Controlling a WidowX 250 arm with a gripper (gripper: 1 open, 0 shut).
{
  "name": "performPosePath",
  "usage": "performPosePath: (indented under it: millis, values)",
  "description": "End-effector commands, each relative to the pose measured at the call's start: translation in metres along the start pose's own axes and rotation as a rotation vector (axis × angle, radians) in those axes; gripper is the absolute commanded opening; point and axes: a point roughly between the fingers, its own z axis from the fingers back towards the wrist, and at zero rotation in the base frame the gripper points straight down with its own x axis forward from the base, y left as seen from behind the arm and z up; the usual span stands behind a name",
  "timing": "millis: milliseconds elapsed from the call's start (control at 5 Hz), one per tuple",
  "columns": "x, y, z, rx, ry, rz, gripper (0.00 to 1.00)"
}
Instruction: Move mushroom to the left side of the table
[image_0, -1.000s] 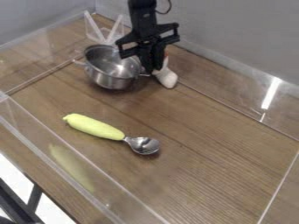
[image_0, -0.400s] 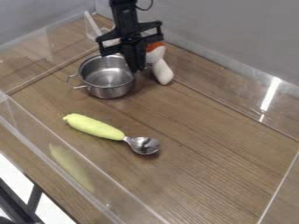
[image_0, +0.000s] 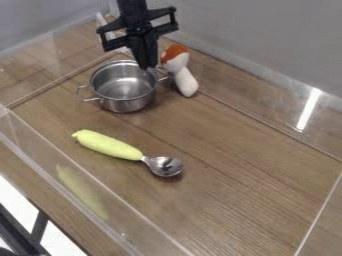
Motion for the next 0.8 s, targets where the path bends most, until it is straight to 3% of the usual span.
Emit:
performPosePath:
  millis: [0, 200, 400, 600]
  values:
    - [0.017, -0.010, 0.034, -0.061, -0.084, 0.070, 0.00]
    - [0.028, -0.025, 0.033, -0.070, -0.092, 0.144, 1.00]
    - [0.037, -0.038, 0.030, -0.077, -0.103, 0.187, 1.00]
    - [0.037, -0.051, 0.020, -0.076, -0.113, 0.204, 1.00]
